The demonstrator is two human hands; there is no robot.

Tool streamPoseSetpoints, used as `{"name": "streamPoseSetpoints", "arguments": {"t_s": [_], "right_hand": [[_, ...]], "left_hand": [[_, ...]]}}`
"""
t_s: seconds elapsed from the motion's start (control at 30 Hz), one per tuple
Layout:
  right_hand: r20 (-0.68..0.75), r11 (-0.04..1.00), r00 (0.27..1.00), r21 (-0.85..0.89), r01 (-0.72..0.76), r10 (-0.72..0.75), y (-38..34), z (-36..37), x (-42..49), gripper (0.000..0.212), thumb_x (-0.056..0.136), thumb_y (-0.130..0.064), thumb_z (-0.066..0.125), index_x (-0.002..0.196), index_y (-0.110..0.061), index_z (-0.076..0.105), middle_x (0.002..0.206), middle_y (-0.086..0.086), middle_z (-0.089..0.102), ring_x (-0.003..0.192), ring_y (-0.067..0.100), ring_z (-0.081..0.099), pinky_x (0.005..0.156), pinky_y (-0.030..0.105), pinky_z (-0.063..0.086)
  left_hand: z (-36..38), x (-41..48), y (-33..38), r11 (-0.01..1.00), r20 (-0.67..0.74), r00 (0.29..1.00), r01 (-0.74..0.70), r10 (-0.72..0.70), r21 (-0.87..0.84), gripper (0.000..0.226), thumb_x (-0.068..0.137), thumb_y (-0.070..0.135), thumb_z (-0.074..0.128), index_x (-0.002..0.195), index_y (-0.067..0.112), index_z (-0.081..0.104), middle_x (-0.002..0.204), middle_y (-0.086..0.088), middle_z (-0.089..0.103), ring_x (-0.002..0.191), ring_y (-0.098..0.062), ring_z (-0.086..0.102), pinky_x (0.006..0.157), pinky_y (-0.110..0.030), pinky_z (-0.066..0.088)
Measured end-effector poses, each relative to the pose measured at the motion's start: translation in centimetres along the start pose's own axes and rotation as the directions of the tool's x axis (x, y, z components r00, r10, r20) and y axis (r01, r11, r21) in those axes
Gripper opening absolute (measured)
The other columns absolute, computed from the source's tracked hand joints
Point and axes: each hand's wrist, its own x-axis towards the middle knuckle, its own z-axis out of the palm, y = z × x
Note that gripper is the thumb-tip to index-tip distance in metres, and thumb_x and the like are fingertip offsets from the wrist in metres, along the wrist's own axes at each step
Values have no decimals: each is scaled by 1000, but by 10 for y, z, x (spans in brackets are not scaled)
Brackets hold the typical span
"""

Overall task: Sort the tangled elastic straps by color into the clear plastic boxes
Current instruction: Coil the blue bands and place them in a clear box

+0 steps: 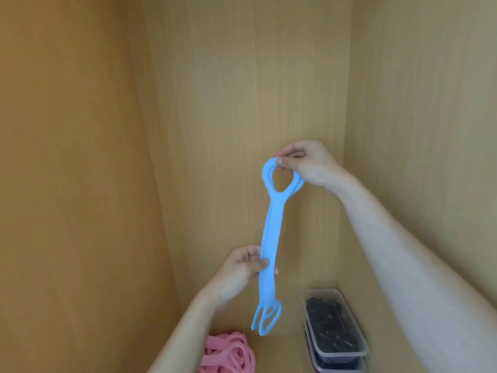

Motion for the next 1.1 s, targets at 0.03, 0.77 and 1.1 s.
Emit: {"name": "streamPoseSetpoints", "arguments": {"t_s": [0.03,0.77,1.1], "right_hand": [[-40,999,998,21,-37,38,11,-5,-3,20,92,3,67,109,13,67,96,26,71,64,13,59,61,15,47],[416,463,665,490,-739,620,151,107,-168,17,96,7,49,99,-2,63,71,11,64,50,13,52,44,20,38],[579,202,622,625,-754,527,137,147,-213,6,84,-9,70,90,-8,70,99,12,68,85,23,64,73,33,54]], "left_hand": [[-4,-1,4,1000,-3,1000,3,-3,1,12,93,4,54,98,-3,64,80,-14,69,71,-15,66,73,-24,54],[-12,-4,50,992,-21,997,-75,73,-98,12,72,13,58,62,11,51,54,-2,33,50,-17,26,51,-29,41],[-7,-5,40,955,-78,994,-101,82,-279,16,71,8,51,64,14,38,53,-1,26,48,-15,22,49,-29,32]]}}
